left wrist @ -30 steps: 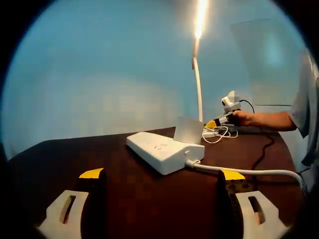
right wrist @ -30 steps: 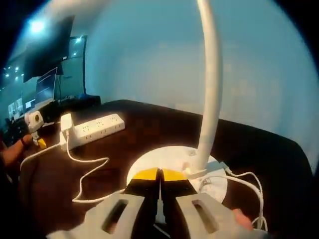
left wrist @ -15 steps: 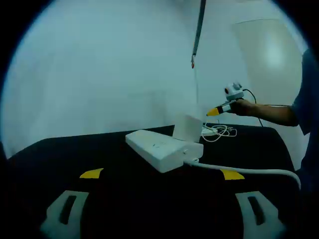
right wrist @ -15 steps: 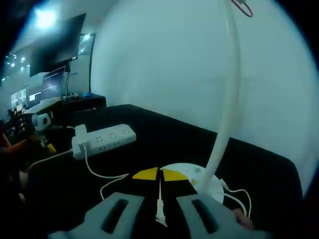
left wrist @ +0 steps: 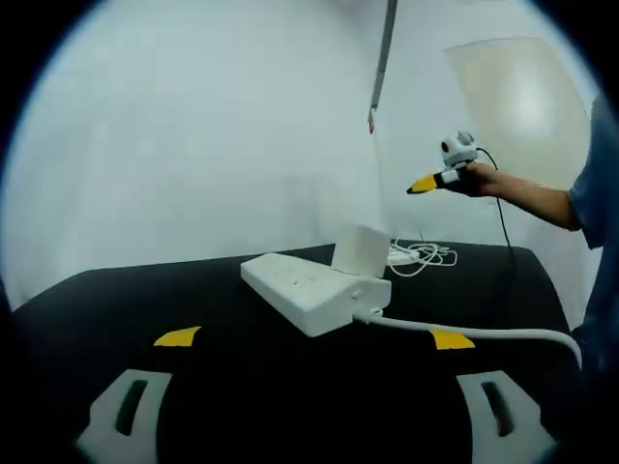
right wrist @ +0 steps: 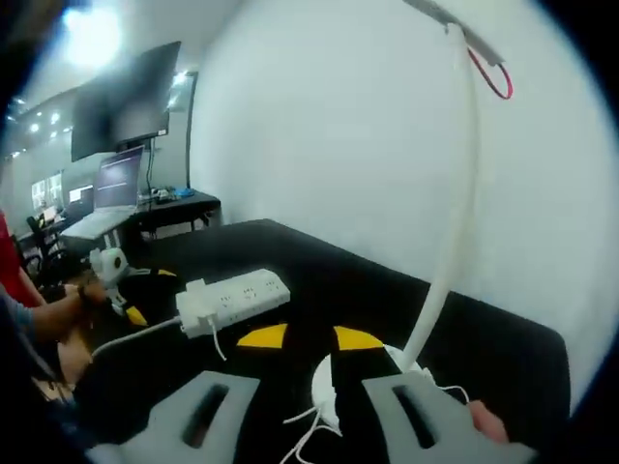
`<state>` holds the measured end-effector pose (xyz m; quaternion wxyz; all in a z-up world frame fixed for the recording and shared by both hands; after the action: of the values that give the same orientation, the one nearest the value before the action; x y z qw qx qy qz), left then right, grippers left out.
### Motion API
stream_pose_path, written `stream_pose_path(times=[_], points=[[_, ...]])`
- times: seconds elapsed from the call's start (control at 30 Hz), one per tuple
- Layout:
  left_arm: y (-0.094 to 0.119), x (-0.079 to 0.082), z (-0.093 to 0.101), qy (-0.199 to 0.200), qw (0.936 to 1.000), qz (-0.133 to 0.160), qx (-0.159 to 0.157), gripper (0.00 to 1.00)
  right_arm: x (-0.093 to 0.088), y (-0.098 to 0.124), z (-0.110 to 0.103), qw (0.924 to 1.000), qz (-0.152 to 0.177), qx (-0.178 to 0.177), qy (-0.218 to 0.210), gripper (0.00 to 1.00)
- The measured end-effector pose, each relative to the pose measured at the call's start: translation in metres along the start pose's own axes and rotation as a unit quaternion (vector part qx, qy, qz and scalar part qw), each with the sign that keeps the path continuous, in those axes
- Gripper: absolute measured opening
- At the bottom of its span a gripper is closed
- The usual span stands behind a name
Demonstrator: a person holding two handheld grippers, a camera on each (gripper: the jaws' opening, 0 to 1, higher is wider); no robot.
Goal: Insert the desk lamp plug into the socket, turn on the power strip switch, turn on the lamp switch, then turn off the lamp switch, turn off the power strip switch, and remove the plug from the socket.
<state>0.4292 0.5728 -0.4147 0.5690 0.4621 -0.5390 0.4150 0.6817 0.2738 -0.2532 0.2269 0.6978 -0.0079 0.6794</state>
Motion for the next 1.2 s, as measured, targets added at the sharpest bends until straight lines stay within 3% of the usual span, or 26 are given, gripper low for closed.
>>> stream_pose_path(times=[0.07,0.2,0.3,0.57,0.63,0.7,0.77,0.8,0.83,0.93,1.07,1.13,1.2], points=[[0.001,0.000,0.001,0.001,1.0000,0.000,-0.001,0.88,0.010,0.007,-0.009,0.9995,0.004,0.022,-0.023,0.23],[0.000,0.001,0.000,0.003,1.0000,-0.002,-0.005,0.88,0.021,0.016,-0.022,0.9995,-0.002,0.025,-0.021,0.23],[0.000,0.000,-0.007,0.004,1.0000,-0.001,-0.007,0.88,0.031,0.020,-0.035,0.9970,0.002,0.051,-0.057,0.23],[0.001,0.000,-0.007,0.008,0.9999,-0.001,-0.010,0.88,0.055,0.034,-0.092,0.9925,-0.001,0.103,-0.066,0.23],[0.001,0.000,-0.007,0.008,0.9999,-0.003,-0.010,0.88,0.060,0.037,-0.103,0.9875,-0.002,0.132,-0.086,0.23],[0.000,0.000,-0.007,0.005,1.0000,-0.001,-0.008,0.88,0.069,0.040,-0.109,0.9767,0.011,0.167,-0.135,0.25],[0.000,0.000,-0.007,0.007,1.0000,-0.001,-0.007,0.88,0.077,0.045,-0.115,0.9586,0.027,0.199,-0.201,0.28],[0.000,0.000,-0.006,0.006,1.0000,-0.002,-0.005,0.88,0.084,0.047,-0.114,0.9432,0.036,0.217,-0.249,0.30],[0.000,0.000,-0.007,0.006,1.0000,-0.002,-0.005,0.88,0.088,0.049,-0.115,0.9336,0.043,0.228,-0.273,0.31],[0.000,-0.001,-0.009,0.007,1.0000,-0.004,-0.005,0.88,0.102,0.054,-0.111,0.9145,0.055,0.247,-0.316,0.32],[-0.001,-0.003,-0.009,0.008,0.9999,-0.008,-0.002,0.88,0.123,0.064,-0.123,0.9042,0.067,0.276,-0.319,0.41],[0.000,-0.004,-0.009,0.005,0.9999,-0.011,-0.001,0.88,0.133,0.070,-0.133,0.9097,0.050,0.294,-0.289,0.49],[-0.001,-0.004,-0.009,0.007,0.9999,-0.013,-0.001,0.88,0.141,0.073,-0.138,0.9120,0.045,0.297,-0.279,0.50]])
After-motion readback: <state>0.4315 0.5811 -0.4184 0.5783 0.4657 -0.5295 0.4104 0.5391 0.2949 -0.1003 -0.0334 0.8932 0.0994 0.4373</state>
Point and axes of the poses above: the point that each gripper's makers call its tool centre point, and the gripper's own axes: y roughly backward along the fingers, z roughly to its right, x roughly out of its top, the point moved 7 cm from there along y, roughly backward along the fingers, and after that the axes turned 4 degrees about -x, right-handed, at the moved point
